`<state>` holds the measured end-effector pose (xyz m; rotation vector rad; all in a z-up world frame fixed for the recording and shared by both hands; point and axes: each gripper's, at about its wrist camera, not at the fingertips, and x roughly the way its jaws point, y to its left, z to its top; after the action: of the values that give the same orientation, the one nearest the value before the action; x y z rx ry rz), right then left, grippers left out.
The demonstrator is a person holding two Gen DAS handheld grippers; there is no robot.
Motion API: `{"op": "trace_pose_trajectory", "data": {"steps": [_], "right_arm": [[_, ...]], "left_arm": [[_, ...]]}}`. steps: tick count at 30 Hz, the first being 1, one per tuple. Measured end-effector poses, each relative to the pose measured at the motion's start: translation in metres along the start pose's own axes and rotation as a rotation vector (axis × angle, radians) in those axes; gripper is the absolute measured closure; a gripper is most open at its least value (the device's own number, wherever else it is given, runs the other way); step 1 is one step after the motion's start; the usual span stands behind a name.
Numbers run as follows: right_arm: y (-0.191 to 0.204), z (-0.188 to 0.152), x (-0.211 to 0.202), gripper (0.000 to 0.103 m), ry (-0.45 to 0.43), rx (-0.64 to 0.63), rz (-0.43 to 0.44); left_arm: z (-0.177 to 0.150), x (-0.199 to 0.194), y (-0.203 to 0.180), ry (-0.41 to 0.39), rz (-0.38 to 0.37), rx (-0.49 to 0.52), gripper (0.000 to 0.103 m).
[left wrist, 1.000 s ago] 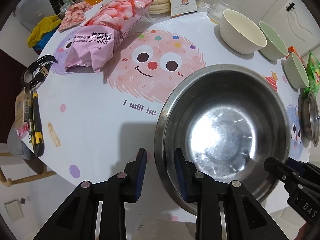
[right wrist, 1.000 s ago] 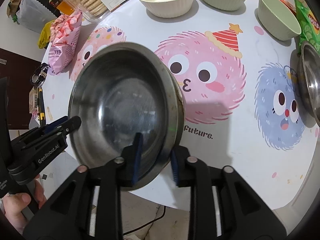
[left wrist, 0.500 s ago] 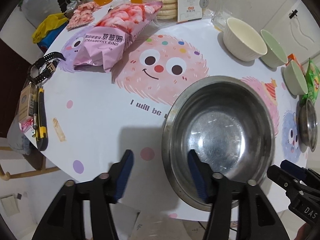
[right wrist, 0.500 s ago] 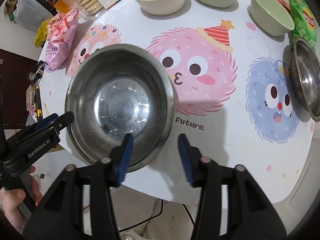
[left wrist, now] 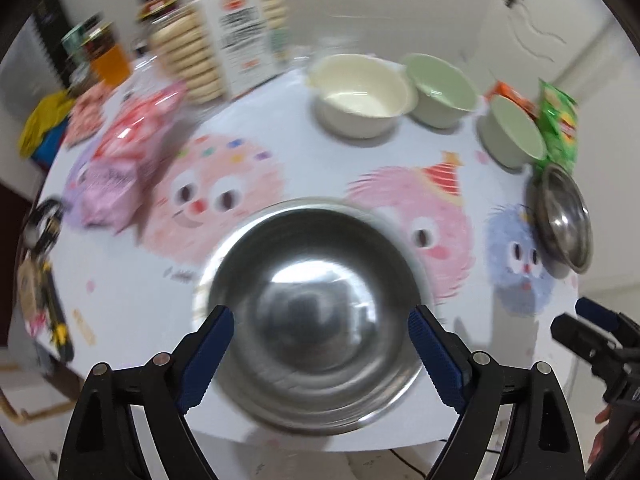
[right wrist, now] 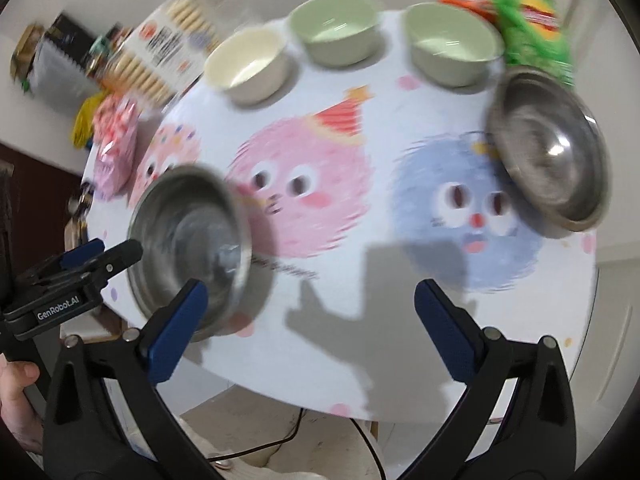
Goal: Organize plates and bowls
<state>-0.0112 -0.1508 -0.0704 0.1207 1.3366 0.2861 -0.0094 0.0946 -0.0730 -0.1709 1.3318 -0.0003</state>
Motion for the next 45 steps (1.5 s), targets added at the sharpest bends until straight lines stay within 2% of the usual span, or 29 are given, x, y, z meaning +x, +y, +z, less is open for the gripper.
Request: {"op": "trace_pose_trajectory", "data": {"steps": [5, 8, 13, 17, 20, 24, 27, 32, 34, 36, 37, 39, 41, 43, 44, 45], "right_arm": [[-0.071, 0.004, -0.021, 0.0, -0.046, 0.125, -0.014], [-0.107, 0.008, -0.031, 0.0, -0.075, 0.175, -0.053], [-0.164, 0.019, -0.035, 0.0, -0.088, 0.258, -0.074], [-0.198, 0.026, -0.032, 0.0, -0.092, 0.284, -0.1], [-0.223, 0.029, -0.027, 0.0, -0.088, 0.314, -0.106], [-0.248, 0.034, -0.019, 0.0, -0.093, 0.36, -0.107], [-0.266, 0.04, -0.007, 0.0, -0.073, 0.403, -0.073], [-0.282, 0.048, 0.01, 0.0, -0.04, 0.427, -0.115], [-0.289, 0.049, 0.014, 0.0, -0.032, 0.456, -0.108], [-0.297, 0.049, 0.016, 0.0, -0.034, 0.482, -0.108], [-0.299, 0.049, 0.017, 0.004, -0.037, 0.483, -0.114], [-0.299, 0.048, 0.017, 0.016, -0.036, 0.485, -0.132], [-0.3, 0.046, 0.019, 0.042, -0.027, 0.498, -0.128], [-0.303, 0.043, 0.021, 0.048, -0.021, 0.519, -0.095], [-0.305, 0.042, 0.022, 0.057, -0.026, 0.521, -0.075], [-0.306, 0.042, 0.023, 0.061, -0.033, 0.521, -0.05]], "left_arm": [[0.024, 0.006, -0.077, -0.004, -0.03, 0.154, 0.012], [0.038, 0.012, -0.122, 0.005, -0.064, 0.208, 0.012], [0.058, 0.031, -0.187, 0.031, -0.089, 0.263, 0.012], [0.069, 0.057, -0.226, 0.07, -0.111, 0.244, 0.012], [0.076, 0.077, -0.243, 0.109, -0.138, 0.198, 0.012], [0.087, 0.1, -0.26, 0.115, -0.102, 0.156, 0.012], [0.094, 0.114, -0.264, 0.124, -0.091, 0.122, 0.012], [0.101, 0.129, -0.268, 0.139, -0.076, 0.103, 0.013], [0.102, 0.134, -0.265, 0.142, -0.092, 0.079, 0.018], [0.102, 0.138, -0.264, 0.149, -0.091, 0.069, 0.042], [0.102, 0.14, -0.264, 0.156, -0.09, 0.069, 0.045], [0.102, 0.143, -0.267, 0.165, -0.109, 0.066, 0.054], [0.102, 0.144, -0.269, 0.164, -0.134, 0.068, 0.064], [0.102, 0.143, -0.274, 0.162, -0.15, 0.084, 0.073], [0.101, 0.142, -0.279, 0.16, -0.158, 0.093, 0.078], [0.101, 0.141, -0.281, 0.157, -0.164, 0.104, 0.083]]}}
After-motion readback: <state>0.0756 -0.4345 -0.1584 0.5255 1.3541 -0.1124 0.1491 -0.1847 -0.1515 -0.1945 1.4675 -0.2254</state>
